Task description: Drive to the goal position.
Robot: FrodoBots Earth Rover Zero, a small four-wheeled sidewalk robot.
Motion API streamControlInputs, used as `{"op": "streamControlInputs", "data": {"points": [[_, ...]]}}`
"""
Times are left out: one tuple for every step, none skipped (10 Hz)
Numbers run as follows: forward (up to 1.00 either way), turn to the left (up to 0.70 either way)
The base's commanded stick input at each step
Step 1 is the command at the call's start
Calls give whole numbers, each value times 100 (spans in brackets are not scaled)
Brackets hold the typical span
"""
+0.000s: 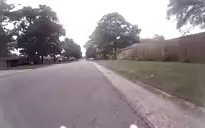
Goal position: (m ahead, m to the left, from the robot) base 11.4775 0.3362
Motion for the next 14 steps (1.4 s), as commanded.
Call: {"op": "streamControlInputs", "data": {"points": [[100, 0], [100, 0], [100, 0], [100, 0], [100, 5], [100, 25], [100, 40], [100, 40], [100, 40], [100, 31], [100, 17], [100, 5], [100, 0], [100, 0]]}}
